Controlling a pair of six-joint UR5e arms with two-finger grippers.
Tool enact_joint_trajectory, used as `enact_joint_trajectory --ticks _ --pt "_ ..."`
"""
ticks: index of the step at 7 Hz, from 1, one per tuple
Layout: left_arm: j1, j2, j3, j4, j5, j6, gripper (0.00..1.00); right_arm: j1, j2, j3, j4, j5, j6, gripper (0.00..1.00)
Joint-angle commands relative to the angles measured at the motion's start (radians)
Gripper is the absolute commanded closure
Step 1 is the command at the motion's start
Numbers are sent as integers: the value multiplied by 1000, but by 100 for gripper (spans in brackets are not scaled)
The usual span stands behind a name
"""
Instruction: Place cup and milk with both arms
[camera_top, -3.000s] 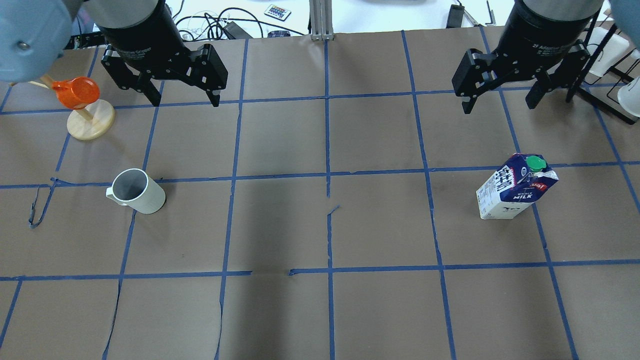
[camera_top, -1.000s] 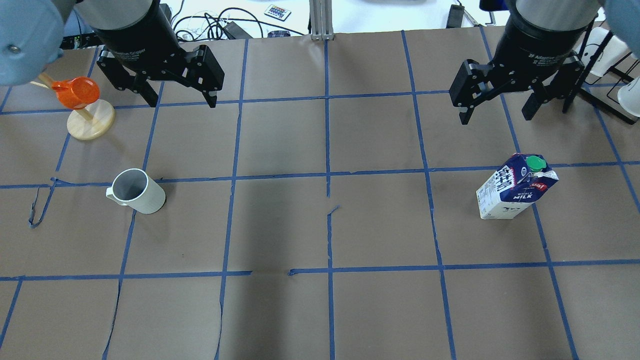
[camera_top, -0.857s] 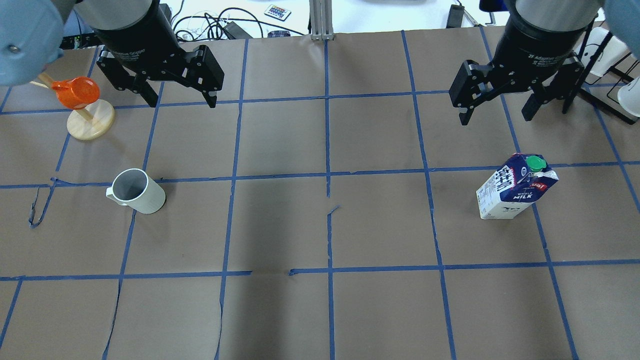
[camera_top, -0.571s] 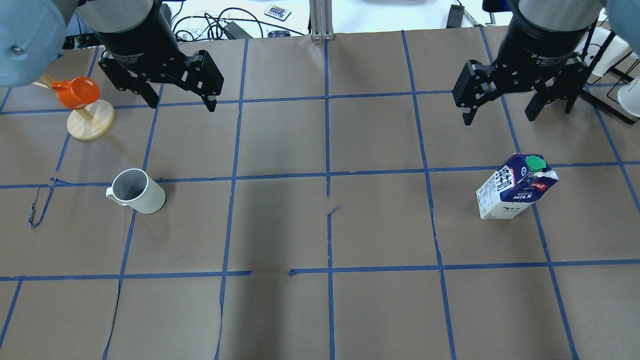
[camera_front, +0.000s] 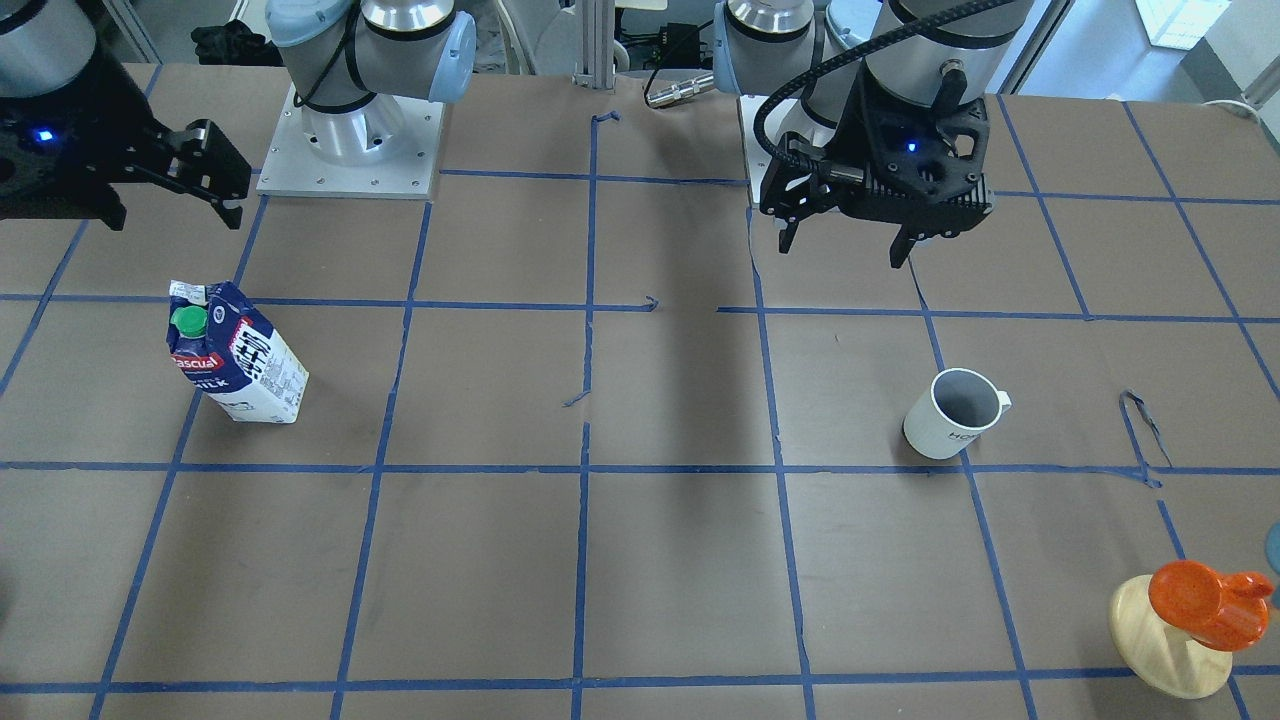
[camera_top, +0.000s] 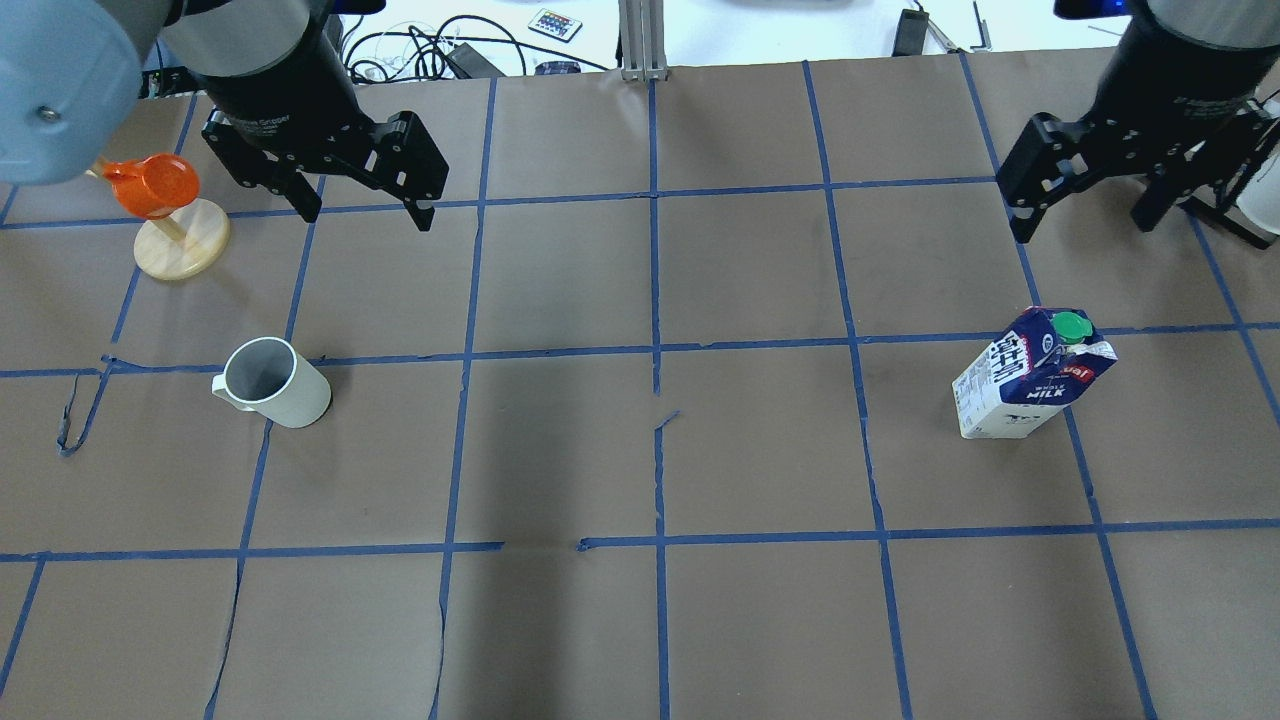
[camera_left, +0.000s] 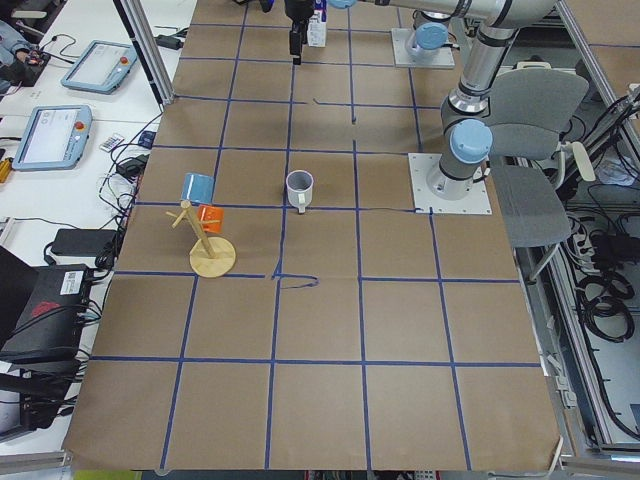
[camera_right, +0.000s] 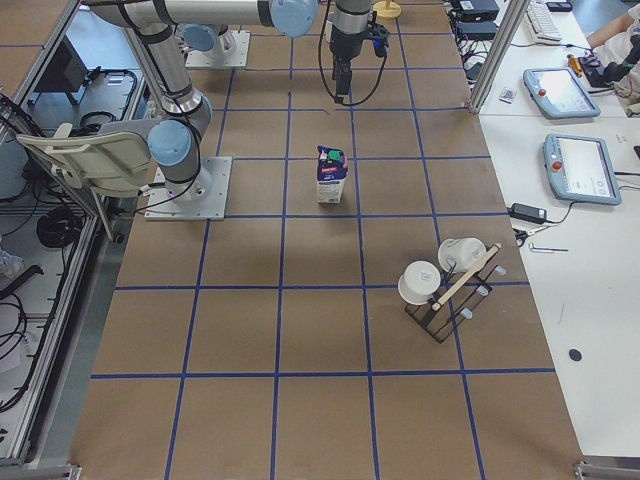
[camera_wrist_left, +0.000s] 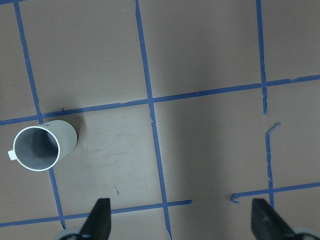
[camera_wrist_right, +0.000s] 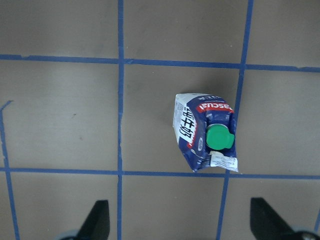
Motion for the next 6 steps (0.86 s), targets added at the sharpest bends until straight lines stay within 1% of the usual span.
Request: enact_joint_trajectory --ticks 1,2,3,4,5,6 --pt "8 -1 -1 9 -36 -21 0 -80 29 98 -128 -1 -54 0" --pt "14 -4 -1 12 -36 -23 0 -85 50 139 -166 0 -98 0" --pt "52 -7 -10 12 -38 -49 0 -94 73 167 -215 -3 -171 0" --pt "87 -11 -30 12 -36 -39 0 -103 88 193 -244 1 -173 0" --pt "134 -28 -61 13 -33 -22 0 -103 105 204 -267 0 -172 0" --pt "190 -37 -125 48 -32 53 0 -103 121 204 -270 0 -166 0"
